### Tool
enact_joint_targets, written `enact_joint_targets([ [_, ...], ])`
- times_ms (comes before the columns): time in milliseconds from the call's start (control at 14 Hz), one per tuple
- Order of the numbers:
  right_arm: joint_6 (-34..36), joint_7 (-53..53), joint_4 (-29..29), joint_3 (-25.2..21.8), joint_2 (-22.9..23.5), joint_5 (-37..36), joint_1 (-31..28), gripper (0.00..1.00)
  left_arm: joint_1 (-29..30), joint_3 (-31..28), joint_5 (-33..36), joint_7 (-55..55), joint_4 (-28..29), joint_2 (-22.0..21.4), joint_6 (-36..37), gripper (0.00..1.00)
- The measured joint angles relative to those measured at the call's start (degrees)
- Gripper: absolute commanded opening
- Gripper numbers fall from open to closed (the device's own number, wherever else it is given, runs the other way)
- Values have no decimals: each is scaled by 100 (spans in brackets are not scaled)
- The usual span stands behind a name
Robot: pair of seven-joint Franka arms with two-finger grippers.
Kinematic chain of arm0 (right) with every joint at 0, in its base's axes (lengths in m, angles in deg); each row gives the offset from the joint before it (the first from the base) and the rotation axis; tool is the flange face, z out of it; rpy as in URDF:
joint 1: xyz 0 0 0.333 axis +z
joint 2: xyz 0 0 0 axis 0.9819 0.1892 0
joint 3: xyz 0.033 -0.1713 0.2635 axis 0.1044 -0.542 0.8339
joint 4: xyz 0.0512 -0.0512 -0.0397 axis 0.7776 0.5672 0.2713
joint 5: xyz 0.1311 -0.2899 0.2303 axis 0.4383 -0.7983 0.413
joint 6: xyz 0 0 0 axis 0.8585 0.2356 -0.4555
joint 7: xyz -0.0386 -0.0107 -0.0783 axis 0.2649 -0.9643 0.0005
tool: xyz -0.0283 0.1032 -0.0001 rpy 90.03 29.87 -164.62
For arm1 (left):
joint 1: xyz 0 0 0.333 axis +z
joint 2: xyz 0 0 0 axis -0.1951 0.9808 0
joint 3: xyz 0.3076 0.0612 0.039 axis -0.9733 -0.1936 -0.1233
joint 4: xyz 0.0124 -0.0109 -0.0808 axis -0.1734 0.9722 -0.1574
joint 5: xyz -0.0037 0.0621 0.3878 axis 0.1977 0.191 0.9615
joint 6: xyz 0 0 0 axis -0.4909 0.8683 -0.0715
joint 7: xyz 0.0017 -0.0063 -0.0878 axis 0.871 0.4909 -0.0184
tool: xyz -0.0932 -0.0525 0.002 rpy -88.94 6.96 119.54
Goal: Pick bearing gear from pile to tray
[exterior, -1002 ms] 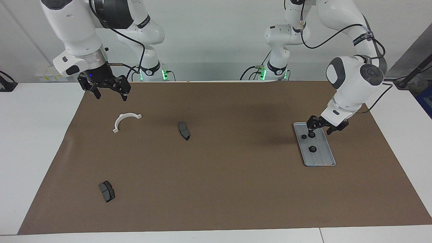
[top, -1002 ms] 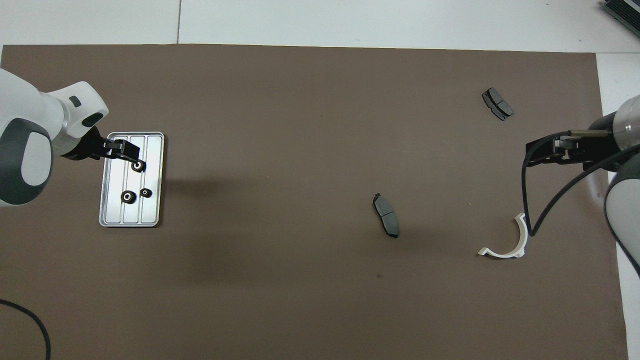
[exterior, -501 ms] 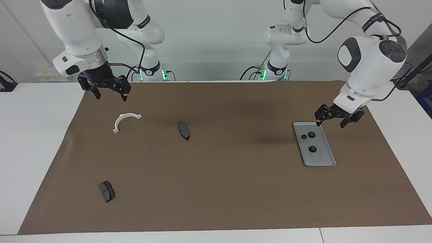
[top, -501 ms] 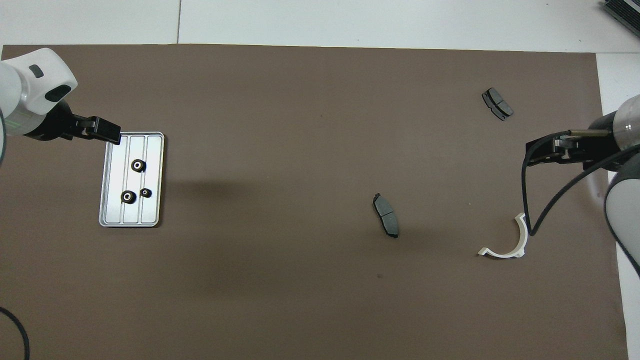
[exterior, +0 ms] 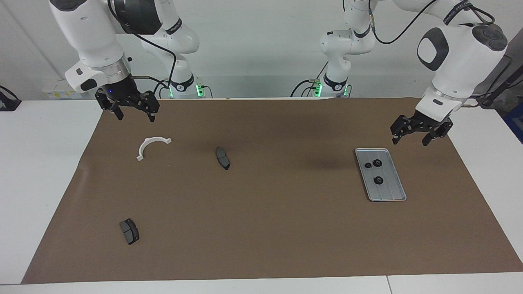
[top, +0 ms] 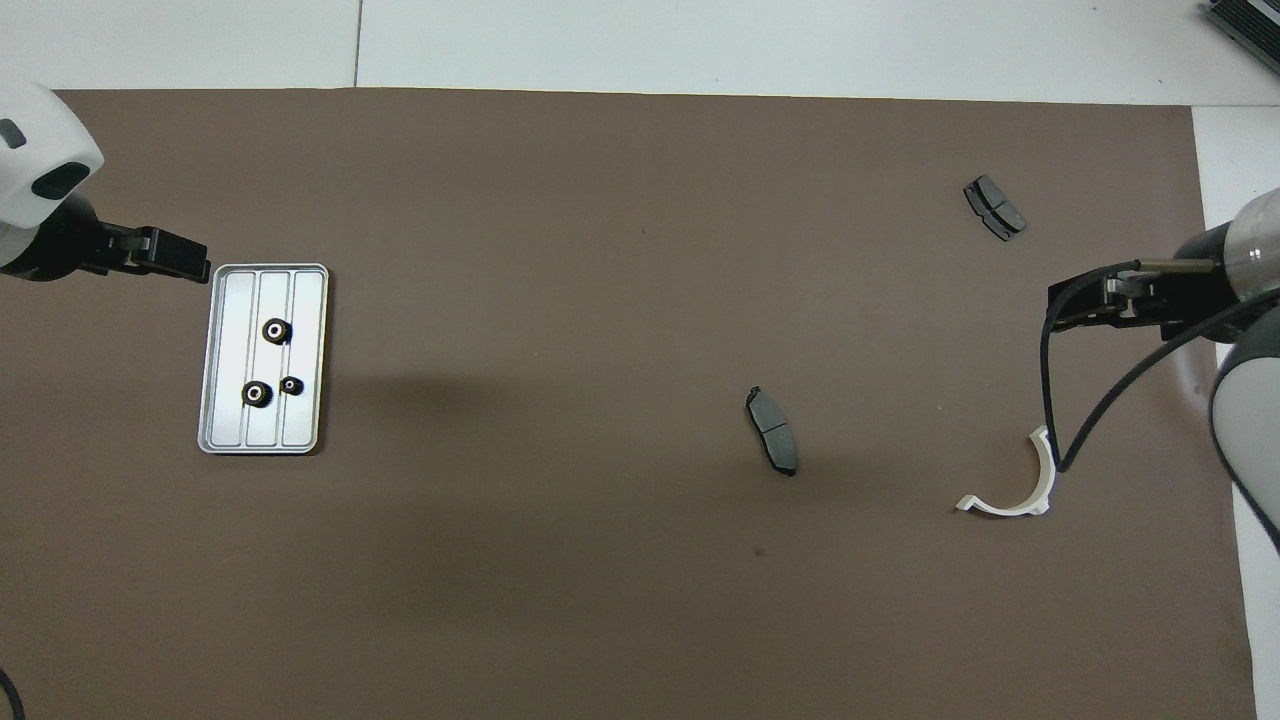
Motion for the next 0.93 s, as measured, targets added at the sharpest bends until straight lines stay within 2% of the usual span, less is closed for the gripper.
enact_joint_targets([
  [430, 0, 0, 0, 2, 0, 0, 0, 100, 0, 7, 0, 0, 0, -246, 41, 100],
  [644, 0, 0, 0, 3, 0, 1, 1, 100, -1, 23, 0, 0, 0, -348, 339, 100],
  [931, 0, 0, 0, 13, 0, 1, 3, 100, -1, 22, 0, 0, 4, -375, 405, 100],
])
